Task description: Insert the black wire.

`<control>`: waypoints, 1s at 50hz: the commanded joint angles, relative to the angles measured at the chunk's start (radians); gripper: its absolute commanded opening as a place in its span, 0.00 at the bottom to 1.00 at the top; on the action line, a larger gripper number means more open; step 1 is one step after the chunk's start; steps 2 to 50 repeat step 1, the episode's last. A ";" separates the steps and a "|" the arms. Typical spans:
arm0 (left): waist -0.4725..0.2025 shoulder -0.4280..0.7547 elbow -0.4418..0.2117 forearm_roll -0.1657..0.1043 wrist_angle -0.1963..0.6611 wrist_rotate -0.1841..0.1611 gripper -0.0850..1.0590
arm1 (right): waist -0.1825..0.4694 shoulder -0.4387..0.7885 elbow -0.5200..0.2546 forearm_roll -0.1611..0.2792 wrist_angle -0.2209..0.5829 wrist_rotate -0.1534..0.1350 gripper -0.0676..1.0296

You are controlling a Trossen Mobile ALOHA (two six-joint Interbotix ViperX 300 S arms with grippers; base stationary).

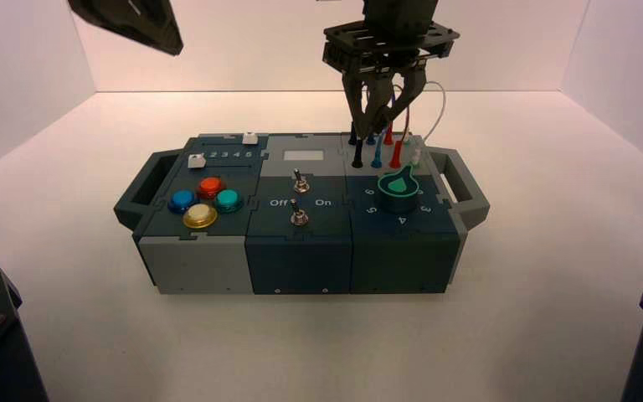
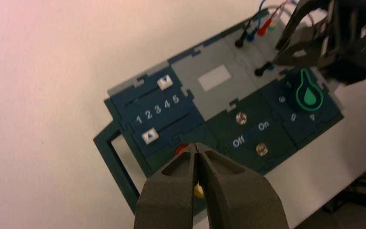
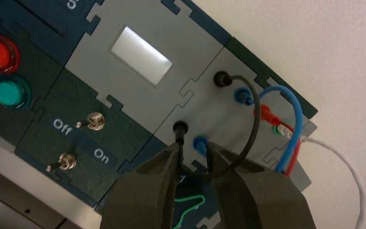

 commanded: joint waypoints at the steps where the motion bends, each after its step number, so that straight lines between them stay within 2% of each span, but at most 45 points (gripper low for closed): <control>1: -0.003 -0.014 0.009 0.000 -0.011 -0.002 0.05 | -0.003 -0.031 -0.014 0.002 0.011 0.006 0.36; 50: -0.003 -0.014 0.009 0.000 -0.011 -0.002 0.05 | -0.003 -0.031 -0.014 0.002 0.011 0.006 0.36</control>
